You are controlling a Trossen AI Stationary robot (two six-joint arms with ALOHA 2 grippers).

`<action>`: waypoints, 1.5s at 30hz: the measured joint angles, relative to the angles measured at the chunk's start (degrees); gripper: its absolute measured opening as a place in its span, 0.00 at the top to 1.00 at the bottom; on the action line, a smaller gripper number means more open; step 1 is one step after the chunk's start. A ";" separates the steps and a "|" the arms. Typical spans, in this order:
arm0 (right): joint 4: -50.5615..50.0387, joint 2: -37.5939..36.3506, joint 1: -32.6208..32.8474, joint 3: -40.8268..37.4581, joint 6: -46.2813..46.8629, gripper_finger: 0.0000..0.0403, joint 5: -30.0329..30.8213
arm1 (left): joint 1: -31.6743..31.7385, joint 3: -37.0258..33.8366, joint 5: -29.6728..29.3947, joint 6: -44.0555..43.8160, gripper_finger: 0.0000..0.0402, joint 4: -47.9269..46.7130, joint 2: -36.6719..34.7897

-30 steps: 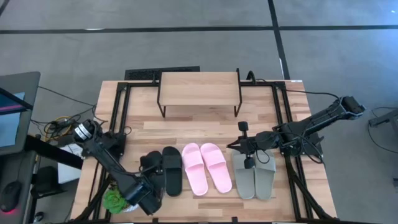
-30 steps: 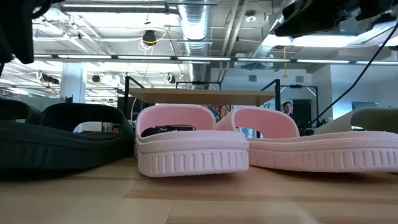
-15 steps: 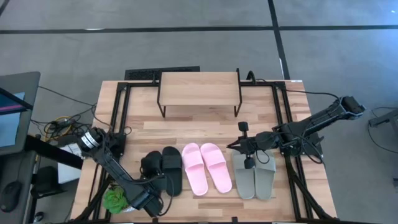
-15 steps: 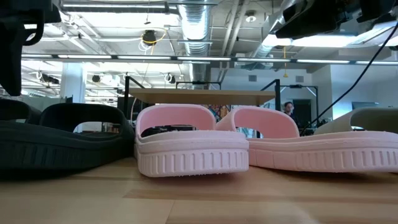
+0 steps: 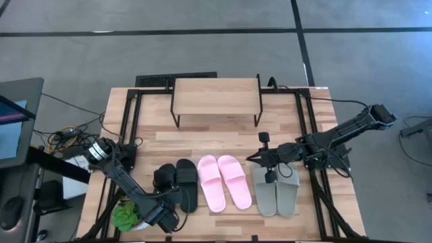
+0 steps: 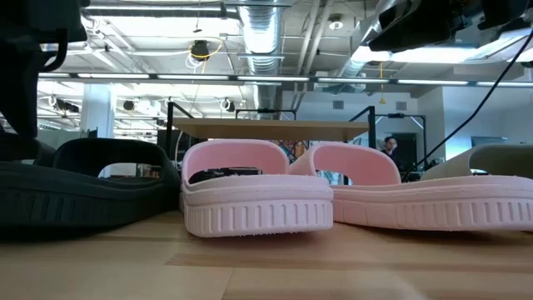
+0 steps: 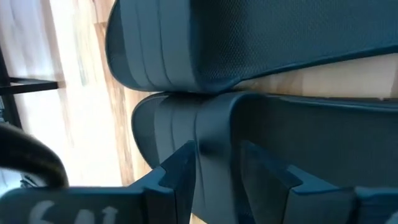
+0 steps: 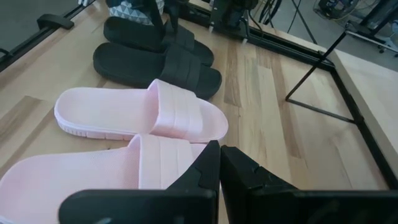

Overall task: Pick and place slides into the shelf
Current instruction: Put the left black slide on the shelf

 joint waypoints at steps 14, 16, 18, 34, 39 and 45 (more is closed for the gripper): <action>-0.01 0.00 0.00 0.00 0.06 1.00 0.00 | 1.36 -3.20 -0.98 -3.75 0.75 -0.16 -0.04; -0.02 0.00 0.01 0.00 0.05 1.00 0.00 | 1.36 -3.20 -1.56 -4.35 0.82 -0.94 -0.04; -0.02 0.00 0.00 0.00 0.06 1.00 0.00 | 1.36 -3.20 -1.85 -4.72 0.91 -1.61 -0.04; -0.07 0.00 0.00 0.00 1.48 1.00 -0.01 | 1.33 2.27 -5.40 -10.88 0.99 -14.15 -0.04; -0.08 0.00 0.02 0.00 1.48 1.00 -0.02 | 1.52 6.12 -10.68 -8.86 1.00 -15.03 -0.89; -0.24 0.00 0.00 0.00 1.81 1.00 -0.01 | 4.03 9.79 -16.91 -3.29 1.00 -15.13 -1.96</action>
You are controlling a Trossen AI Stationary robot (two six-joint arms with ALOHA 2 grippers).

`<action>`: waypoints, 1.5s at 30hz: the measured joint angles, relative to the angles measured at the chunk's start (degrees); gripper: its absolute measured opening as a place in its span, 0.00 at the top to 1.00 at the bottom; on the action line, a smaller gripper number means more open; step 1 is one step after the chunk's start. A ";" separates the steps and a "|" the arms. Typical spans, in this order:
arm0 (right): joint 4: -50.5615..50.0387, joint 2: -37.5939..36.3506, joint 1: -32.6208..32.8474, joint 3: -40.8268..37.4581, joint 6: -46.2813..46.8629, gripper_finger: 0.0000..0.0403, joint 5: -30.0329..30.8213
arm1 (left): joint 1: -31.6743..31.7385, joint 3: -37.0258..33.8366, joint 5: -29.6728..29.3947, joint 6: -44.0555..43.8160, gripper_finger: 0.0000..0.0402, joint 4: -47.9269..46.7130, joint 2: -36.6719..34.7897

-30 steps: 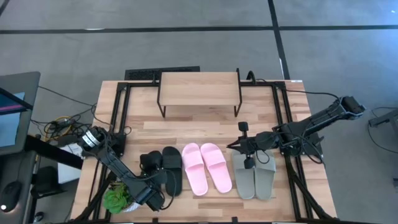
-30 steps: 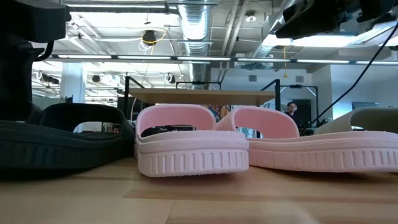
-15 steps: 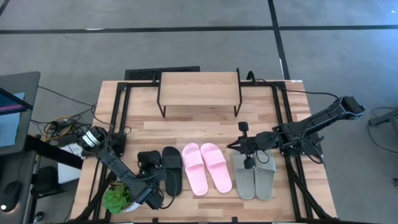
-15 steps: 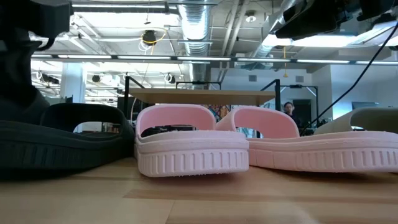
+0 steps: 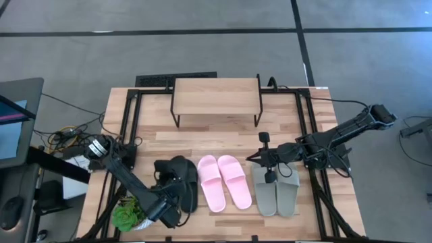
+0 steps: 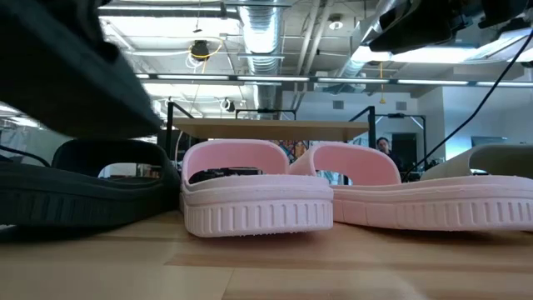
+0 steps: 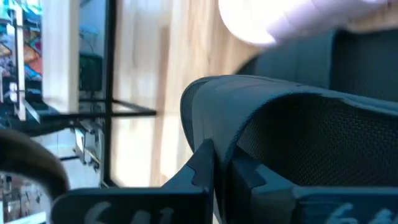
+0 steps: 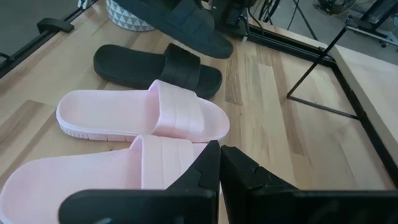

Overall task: Pick and place slides into the shelf
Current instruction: Put the left black slide on the shelf

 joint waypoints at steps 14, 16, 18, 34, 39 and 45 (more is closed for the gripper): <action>-3.10 0.00 0.01 -0.04 2.73 1.00 -0.01 | 10.46 7.89 -19.50 20.84 1.00 0.06 -0.15; -3.08 0.00 0.01 -0.04 2.73 1.00 -0.01 | 12.74 8.21 -21.31 24.43 1.00 0.13 -1.03; -3.20 0.00 0.06 -0.04 2.74 1.00 -0.01 | 15.43 8.45 -22.50 27.16 1.00 0.02 -2.26; -2.75 0.00 0.01 -0.04 2.71 1.00 0.04 | 38.94 8.51 -21.19 58.34 1.00 18.77 -15.20; -2.73 0.00 0.01 -0.04 3.27 1.00 0.02 | 45.53 8.51 -13.62 80.07 1.00 39.38 -15.44; -2.78 0.00 0.16 -0.04 4.19 1.00 0.04 | 54.14 8.49 -6.31 90.95 1.00 48.02 -15.00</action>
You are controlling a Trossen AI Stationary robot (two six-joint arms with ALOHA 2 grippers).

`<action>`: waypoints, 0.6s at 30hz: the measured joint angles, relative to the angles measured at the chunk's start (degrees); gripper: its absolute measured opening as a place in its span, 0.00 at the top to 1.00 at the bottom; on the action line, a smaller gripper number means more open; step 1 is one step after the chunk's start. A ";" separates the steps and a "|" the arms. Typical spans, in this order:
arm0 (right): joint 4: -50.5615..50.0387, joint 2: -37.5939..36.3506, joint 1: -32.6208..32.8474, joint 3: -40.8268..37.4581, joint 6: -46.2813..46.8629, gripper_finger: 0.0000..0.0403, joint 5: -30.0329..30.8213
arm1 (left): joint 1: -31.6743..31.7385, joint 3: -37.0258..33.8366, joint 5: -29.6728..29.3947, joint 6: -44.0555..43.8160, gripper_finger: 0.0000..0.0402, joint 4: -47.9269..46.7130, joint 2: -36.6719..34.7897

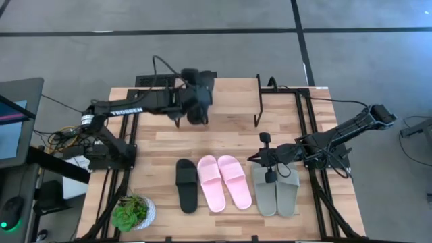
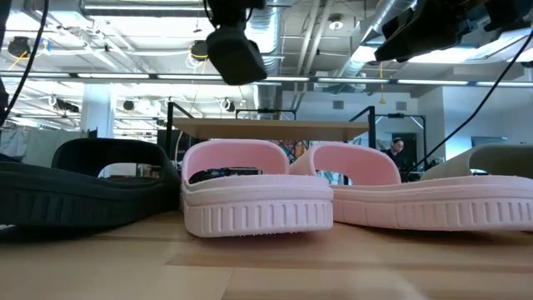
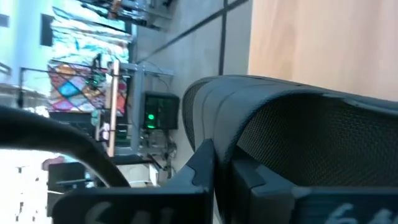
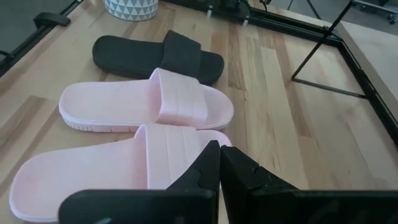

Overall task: Pick and place slides into the shelf
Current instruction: Put the left black slide on the shelf

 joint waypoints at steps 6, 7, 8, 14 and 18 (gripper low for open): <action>-0.02 0.00 0.23 0.00 -0.01 1.00 0.00 | 8.19 0.00 7.15 -0.28 1.00 -0.06 0.01; -0.03 0.00 0.23 0.00 -0.01 1.00 0.00 | 9.16 0.00 8.12 -0.34 1.00 0.21 0.30; -0.02 0.00 0.23 0.00 -0.01 1.00 0.00 | 9.88 0.00 8.47 -0.32 1.00 0.85 0.74; -0.13 2.46 0.23 0.04 -0.01 1.00 0.02 | 13.13 -0.07 10.47 1.01 1.00 2.64 3.54; -0.55 5.46 0.23 -0.06 -0.01 1.00 0.02 | 13.73 -0.07 10.12 2.58 1.00 3.49 6.67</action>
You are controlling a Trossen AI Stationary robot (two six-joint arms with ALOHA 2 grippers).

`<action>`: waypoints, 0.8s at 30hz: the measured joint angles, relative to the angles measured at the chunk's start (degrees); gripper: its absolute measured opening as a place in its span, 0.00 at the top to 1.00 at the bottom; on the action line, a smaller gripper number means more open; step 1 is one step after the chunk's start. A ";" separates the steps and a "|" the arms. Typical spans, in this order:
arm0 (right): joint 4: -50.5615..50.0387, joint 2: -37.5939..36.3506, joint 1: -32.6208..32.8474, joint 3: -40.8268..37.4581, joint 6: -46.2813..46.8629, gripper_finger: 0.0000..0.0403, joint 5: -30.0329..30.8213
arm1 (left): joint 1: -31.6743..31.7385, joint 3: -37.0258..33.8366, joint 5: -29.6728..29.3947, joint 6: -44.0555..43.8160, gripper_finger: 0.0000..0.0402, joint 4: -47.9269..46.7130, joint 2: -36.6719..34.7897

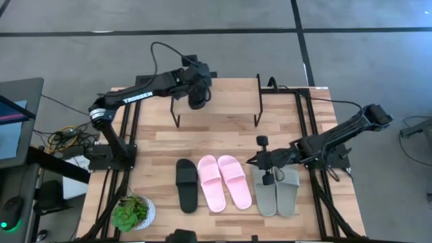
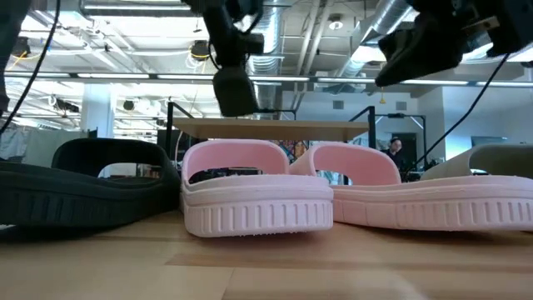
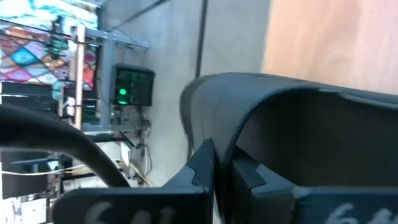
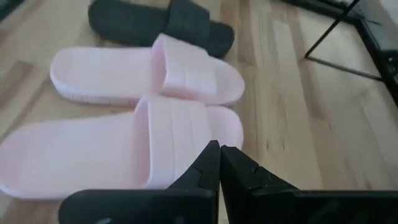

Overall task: Pick and place slides into the shelf
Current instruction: Put the left black slide on the shelf

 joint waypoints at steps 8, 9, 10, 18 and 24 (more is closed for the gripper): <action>0.97 3.82 0.00 0.10 0.02 1.00 0.02 | 1.54 0.02 -1.81 0.38 1.00 -0.27 2.18; 0.97 3.87 0.00 0.10 0.02 1.00 0.04 | 1.91 0.02 -2.21 0.06 1.00 -0.80 2.18; 0.96 3.87 0.00 0.10 0.02 1.00 0.04 | 2.15 0.02 -2.25 -0.35 1.00 -2.05 2.18; 3.82 3.87 0.02 0.10 -1.51 1.00 0.04 | 2.79 -0.02 -2.18 -3.90 1.00 -8.13 2.84; 3.87 3.87 0.11 0.10 -1.49 1.00 0.04 | 2.78 -0.02 -2.15 -4.50 1.00 -9.01 2.84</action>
